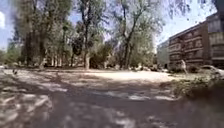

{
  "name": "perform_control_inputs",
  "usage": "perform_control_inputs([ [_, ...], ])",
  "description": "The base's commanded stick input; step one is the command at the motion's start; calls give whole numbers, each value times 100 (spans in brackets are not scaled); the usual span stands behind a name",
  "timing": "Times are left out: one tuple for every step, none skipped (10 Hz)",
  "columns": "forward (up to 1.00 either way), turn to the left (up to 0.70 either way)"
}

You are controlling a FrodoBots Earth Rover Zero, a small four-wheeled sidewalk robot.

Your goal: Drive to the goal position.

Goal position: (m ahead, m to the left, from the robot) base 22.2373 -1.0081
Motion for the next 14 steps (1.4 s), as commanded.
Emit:
perform_control_inputs([
  [70, 0],
  [70, 0],
  [70, 0],
  [70, 0],
  [70, 0],
  [70, 0],
  [70, 0],
  [70, 0],
  [70, 0],
  [70, 0],
  [70, 0],
  [70, 0],
  [70, 0],
  [70, 0],
])
